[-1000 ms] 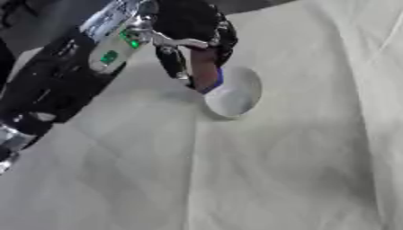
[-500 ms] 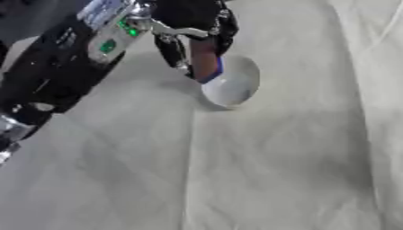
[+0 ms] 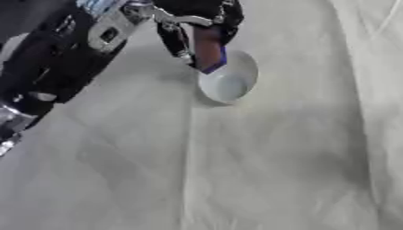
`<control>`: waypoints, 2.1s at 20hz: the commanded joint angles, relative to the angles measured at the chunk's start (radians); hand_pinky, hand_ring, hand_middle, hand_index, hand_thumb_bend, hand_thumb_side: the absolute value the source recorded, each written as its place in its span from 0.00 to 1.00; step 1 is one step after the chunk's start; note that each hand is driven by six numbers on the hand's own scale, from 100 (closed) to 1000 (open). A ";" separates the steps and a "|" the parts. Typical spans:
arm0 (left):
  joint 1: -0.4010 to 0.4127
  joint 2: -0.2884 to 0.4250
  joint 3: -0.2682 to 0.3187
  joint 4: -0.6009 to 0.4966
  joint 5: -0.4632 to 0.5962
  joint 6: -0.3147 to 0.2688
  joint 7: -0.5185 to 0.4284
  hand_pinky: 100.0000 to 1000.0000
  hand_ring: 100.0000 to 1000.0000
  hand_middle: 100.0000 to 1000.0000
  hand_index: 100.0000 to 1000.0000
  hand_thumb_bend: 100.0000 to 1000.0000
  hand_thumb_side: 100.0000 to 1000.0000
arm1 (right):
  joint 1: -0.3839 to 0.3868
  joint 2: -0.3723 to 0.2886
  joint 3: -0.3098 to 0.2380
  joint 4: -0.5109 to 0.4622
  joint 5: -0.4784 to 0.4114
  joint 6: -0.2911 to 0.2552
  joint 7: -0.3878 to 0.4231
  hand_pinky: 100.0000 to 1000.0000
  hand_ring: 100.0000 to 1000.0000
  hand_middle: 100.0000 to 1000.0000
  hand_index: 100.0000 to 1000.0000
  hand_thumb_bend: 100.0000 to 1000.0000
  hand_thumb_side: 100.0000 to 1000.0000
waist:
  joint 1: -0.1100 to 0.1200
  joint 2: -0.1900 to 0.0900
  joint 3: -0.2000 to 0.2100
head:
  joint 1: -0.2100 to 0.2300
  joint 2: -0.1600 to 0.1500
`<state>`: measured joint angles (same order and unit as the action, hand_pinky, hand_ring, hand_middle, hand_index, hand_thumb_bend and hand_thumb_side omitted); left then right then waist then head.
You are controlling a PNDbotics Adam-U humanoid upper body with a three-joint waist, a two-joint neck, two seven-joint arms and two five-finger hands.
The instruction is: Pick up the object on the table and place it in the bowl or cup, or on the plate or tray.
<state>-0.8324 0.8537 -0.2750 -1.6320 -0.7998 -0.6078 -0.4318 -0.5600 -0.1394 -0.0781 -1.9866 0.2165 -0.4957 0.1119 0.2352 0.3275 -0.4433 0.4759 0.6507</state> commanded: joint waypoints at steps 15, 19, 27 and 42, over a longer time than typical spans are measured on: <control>-0.043 0.031 0.026 -0.019 -0.056 -0.033 0.173 0.94 0.99 1.00 1.00 0.68 0.56 | 0.001 0.001 -0.002 -0.013 -0.019 0.001 0.013 0.07 0.24 0.40 0.68 0.00 0.55 | -0.009 -0.008 0.003 | 0.010 0.002; -0.040 0.034 0.025 -0.013 -0.085 -0.032 0.204 0.93 0.98 1.00 1.00 0.67 0.56 | 0.004 0.000 -0.003 -0.013 -0.018 0.003 0.013 0.07 0.24 0.40 0.68 0.00 0.55 | -0.009 -0.013 0.005 | 0.008 0.004; 0.052 0.109 0.028 -0.194 0.045 0.014 0.334 0.74 0.87 0.91 0.99 0.07 0.28 | 0.034 -0.031 -0.020 -0.013 -0.006 0.019 0.013 0.06 0.23 0.39 0.68 0.00 0.55 | -0.009 -0.024 0.070 | 0.008 0.000; 0.108 0.064 0.028 -0.063 1.339 0.374 0.433 0.54 0.71 0.73 0.86 0.00 0.79 | 0.085 -0.059 -0.009 -0.013 0.050 0.078 0.051 0.05 0.22 0.39 0.68 0.00 0.53 | -0.037 -0.111 0.193 | 0.050 0.015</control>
<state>-0.7077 0.8967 -0.2687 -1.7274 0.4506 -0.2568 -0.0042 -0.4690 -0.1935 -0.0917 -1.9866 0.2607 -0.4208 0.1595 0.2059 0.2361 -0.2493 0.5111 0.6675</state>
